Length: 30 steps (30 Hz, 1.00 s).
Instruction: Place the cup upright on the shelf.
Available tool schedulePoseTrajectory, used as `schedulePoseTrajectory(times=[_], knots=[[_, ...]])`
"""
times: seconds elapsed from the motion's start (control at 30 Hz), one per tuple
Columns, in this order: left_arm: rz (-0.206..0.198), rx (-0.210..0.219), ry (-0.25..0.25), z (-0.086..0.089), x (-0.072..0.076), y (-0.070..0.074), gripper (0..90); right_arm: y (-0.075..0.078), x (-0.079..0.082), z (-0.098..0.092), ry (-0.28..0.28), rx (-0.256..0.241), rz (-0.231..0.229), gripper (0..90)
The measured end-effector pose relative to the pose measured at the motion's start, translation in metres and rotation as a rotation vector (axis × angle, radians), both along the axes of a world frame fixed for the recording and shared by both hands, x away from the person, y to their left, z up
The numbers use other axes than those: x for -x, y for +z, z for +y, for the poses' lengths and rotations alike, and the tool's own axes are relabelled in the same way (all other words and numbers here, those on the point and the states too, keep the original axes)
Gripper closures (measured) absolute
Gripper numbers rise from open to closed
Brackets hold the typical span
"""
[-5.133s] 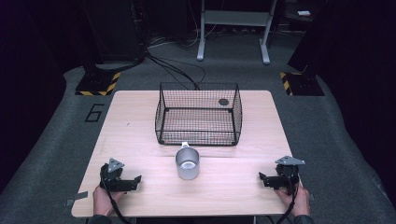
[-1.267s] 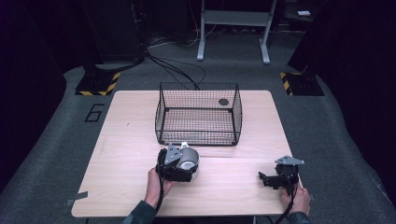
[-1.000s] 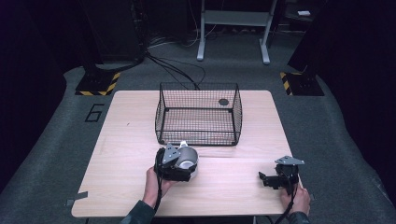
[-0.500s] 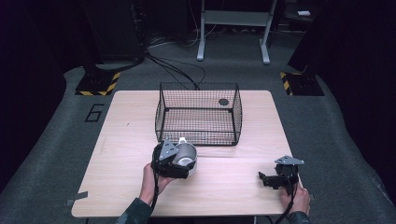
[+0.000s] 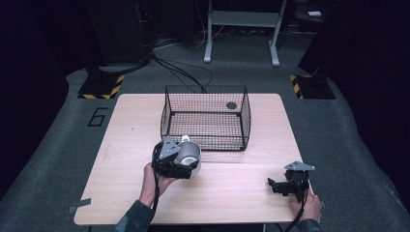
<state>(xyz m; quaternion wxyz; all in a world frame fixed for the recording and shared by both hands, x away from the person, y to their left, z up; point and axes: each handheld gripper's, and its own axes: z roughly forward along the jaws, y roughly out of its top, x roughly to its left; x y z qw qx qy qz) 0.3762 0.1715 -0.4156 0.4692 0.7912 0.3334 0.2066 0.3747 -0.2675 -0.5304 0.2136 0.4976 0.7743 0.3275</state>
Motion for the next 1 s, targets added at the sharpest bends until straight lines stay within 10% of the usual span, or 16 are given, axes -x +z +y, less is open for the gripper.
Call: schedulePoseTrajectory(times=[1.0], knots=[[-0.038,0.027,-0.021,0.007,-0.024,0.053,6.3,0.000,0.000,0.000,0.000,-0.003,0.002,0.0]])
